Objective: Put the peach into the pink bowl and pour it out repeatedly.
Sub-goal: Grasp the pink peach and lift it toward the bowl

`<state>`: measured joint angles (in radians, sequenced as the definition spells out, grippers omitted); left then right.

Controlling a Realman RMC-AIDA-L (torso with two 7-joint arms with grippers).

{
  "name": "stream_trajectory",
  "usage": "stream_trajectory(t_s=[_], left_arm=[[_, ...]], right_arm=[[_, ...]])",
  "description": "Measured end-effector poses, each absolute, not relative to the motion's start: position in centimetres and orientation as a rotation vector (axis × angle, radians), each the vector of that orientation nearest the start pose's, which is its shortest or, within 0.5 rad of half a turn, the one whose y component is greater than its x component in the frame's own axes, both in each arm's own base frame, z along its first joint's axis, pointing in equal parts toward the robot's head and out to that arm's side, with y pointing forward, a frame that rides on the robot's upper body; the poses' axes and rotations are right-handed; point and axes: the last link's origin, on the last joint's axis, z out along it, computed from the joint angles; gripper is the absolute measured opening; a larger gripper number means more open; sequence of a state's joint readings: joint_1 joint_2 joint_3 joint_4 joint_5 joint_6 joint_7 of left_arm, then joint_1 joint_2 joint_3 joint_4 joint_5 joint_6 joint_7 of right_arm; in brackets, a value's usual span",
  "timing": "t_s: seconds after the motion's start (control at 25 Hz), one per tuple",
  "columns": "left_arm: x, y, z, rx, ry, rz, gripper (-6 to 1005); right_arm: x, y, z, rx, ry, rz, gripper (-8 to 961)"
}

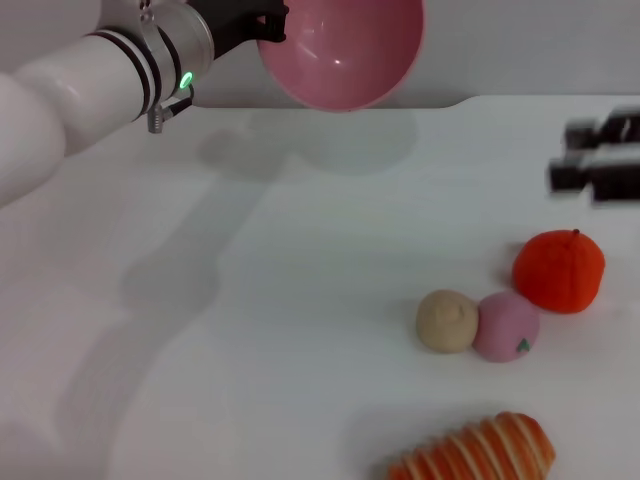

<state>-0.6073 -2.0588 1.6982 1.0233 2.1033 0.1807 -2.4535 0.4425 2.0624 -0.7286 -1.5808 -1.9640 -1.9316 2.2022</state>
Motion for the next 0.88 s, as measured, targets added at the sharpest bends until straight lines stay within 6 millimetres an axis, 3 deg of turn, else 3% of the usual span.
stream_trajectory(t_s=[0.12, 0.28, 0.72, 0.88], left_arm=[[-14.0, 44.7, -2.3, -2.043, -0.616, -0.496, 43], [-14.2, 44.7, -2.4, -2.041, -0.617, -0.494, 43], [-14.4, 44.6, -2.4, -2.033, -0.622, -0.495, 42], [-14.5, 44.6, -2.3, -2.032, -0.623, -0.493, 42]], right_arm=[[18.1, 31.4, 10.6, -2.755, 0.860, 0.235, 508], [19.3, 32.6, 8.2, -2.765, 0.976, 0.053, 506], [22.4, 35.0, 3.3, -2.697, 1.111, -0.138, 498], [22.9, 35.1, 2.4, -2.700, 1.141, -0.184, 495]])
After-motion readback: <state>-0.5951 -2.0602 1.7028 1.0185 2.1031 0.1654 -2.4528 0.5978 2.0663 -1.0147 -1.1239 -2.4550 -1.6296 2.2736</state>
